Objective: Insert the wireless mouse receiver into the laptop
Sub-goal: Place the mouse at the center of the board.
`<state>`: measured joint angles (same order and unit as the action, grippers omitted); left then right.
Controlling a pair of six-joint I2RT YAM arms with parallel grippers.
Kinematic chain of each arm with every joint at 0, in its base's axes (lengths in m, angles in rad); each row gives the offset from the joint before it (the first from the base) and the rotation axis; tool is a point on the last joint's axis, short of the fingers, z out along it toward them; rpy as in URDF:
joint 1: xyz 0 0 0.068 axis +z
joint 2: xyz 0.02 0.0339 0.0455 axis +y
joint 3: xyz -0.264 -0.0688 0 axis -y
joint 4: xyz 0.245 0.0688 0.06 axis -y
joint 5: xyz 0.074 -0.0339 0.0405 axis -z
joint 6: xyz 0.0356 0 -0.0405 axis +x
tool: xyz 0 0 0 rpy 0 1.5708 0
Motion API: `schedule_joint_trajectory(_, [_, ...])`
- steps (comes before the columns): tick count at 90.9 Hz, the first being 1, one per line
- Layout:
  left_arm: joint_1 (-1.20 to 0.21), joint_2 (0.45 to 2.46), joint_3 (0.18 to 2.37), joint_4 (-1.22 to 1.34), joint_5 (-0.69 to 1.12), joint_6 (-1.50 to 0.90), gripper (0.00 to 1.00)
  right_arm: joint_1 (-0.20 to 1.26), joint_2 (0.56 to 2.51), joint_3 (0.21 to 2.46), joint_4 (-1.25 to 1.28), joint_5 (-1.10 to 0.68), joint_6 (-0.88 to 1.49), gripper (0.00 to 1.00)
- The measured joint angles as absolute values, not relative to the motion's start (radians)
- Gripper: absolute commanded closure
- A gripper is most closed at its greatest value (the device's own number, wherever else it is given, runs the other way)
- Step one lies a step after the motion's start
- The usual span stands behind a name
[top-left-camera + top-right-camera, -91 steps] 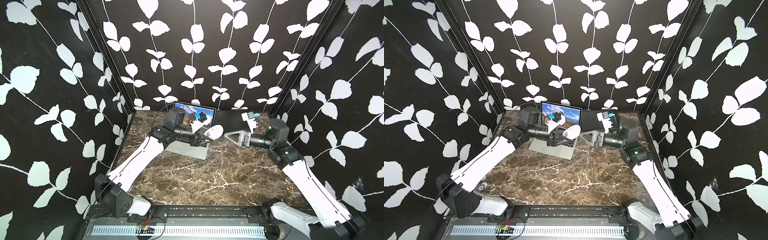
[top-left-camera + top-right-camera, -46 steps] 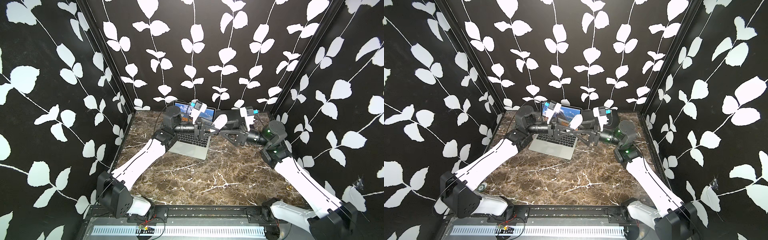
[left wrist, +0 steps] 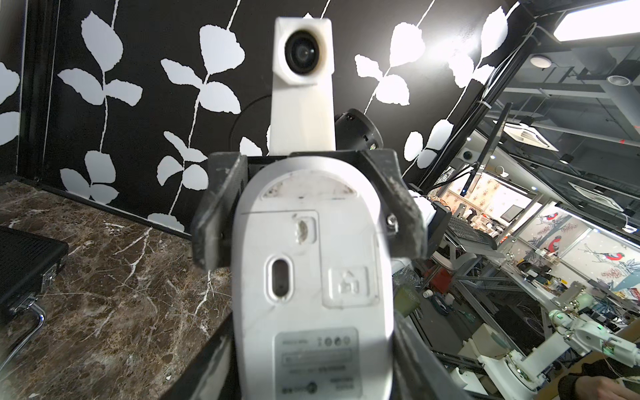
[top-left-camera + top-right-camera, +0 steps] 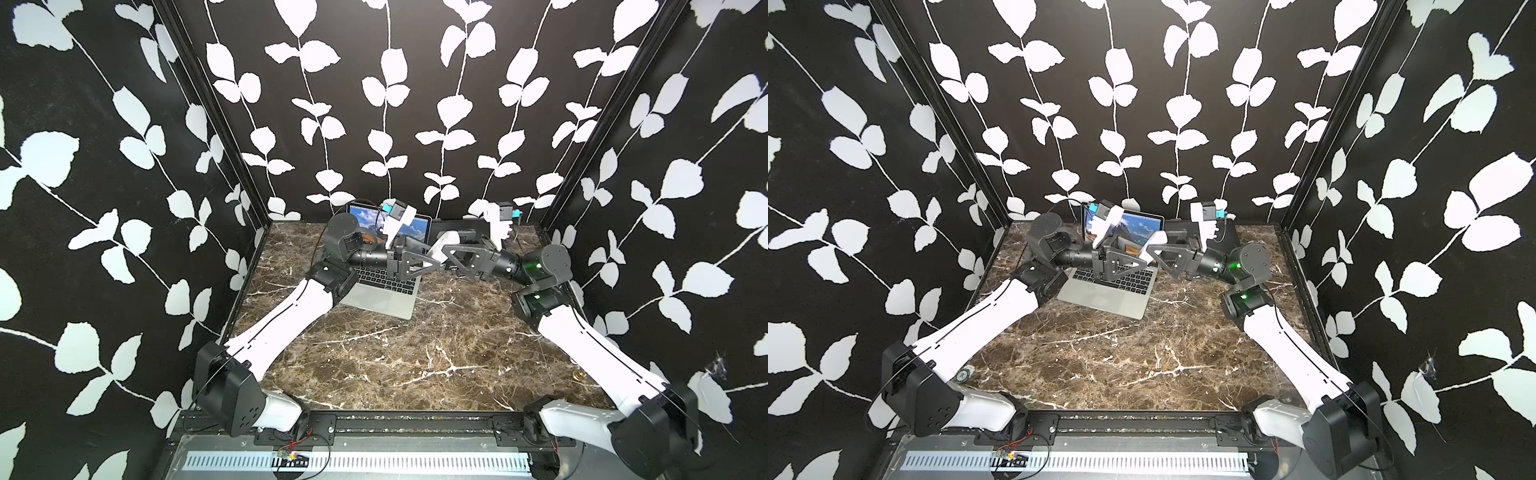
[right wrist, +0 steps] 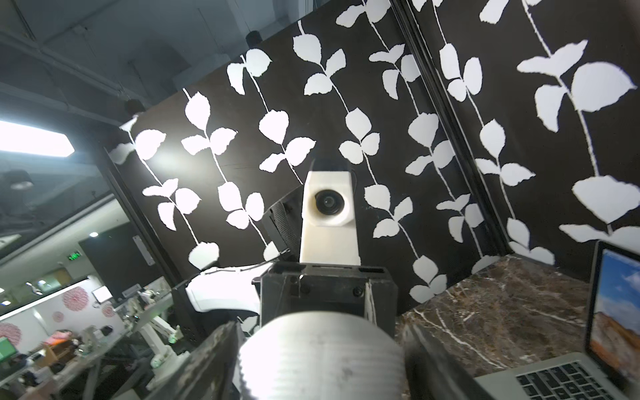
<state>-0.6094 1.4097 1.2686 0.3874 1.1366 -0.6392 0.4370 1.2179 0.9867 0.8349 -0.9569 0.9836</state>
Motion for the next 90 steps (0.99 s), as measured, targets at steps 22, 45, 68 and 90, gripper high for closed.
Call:
schedule_joint_trajectory(22, [-0.606, 1.402, 1.266, 0.295, 1.064, -0.533, 0.01, 0.439, 1.222, 1.006, 0.667, -0.952, 0.924, 0.60])
schedule_joint_trajectory(45, [-0.543, 1.298, 1.214, -0.185, 0.533, -0.153, 0.01, 0.440, 1.206, 1.131, -0.157, -0.710, 0.526, 0.61])
schedule_joint_trajectory(68, [-0.407, 1.268, 0.962, -0.315, 0.125, -0.083, 0.01, 0.552, 1.425, 1.009, -0.557, -0.303, 0.437, 0.61])
schedule_joint_trajectory(90, [-0.294, 1.312, 0.855, -0.309, -0.046, -0.082, 0.01, 0.570, 1.696, 1.105, -0.620, -0.109, 0.441, 0.52])
